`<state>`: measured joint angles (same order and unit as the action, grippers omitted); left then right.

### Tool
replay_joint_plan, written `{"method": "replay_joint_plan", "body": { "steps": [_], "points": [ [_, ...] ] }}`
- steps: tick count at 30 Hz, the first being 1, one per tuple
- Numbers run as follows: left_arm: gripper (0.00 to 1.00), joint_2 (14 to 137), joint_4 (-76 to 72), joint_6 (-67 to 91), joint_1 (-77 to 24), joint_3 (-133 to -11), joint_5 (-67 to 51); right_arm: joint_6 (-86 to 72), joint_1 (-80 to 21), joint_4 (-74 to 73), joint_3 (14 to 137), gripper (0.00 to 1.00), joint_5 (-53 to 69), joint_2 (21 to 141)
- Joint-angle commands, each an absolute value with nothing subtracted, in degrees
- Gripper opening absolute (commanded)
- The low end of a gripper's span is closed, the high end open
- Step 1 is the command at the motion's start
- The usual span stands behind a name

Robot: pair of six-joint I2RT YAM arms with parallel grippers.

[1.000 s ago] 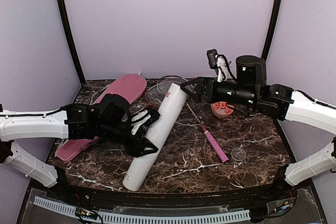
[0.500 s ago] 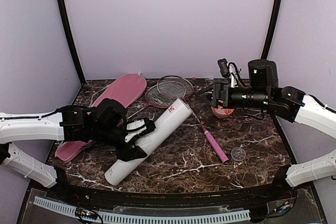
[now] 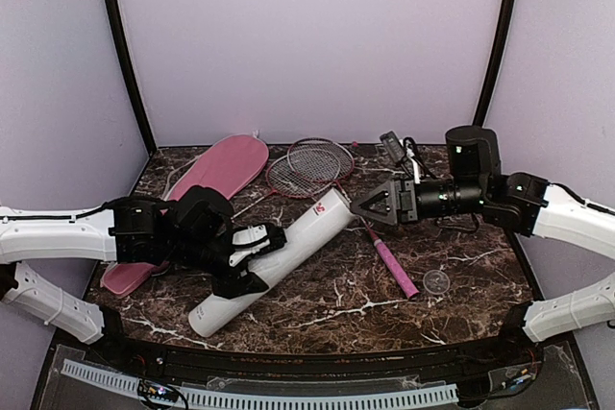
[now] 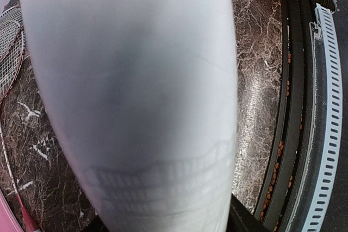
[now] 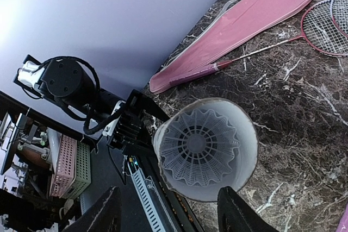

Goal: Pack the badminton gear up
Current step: Pass from the left arm to the right

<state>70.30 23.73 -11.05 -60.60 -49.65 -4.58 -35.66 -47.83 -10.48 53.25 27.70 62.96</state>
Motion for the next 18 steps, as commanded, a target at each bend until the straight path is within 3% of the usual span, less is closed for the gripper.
{"method": "replay_joint_plan", "body": {
  "steps": [1,12,18],
  "points": [
    [0.46,70.6,24.9,-12.3,-61.1,-49.9,-4.1,-33.3,-48.5,-7.6,54.1,0.59,29.2,63.2],
    [0.46,70.8,25.5,-12.4,-61.7,-49.7,-4.2,-30.2,-48.9,-8.9,56.8,0.40,33.5,67.8],
    [0.48,70.6,25.5,-12.9,-62.0,-49.7,-3.5,-29.9,-48.9,-8.9,56.9,0.24,36.4,69.0]
  ]
}}
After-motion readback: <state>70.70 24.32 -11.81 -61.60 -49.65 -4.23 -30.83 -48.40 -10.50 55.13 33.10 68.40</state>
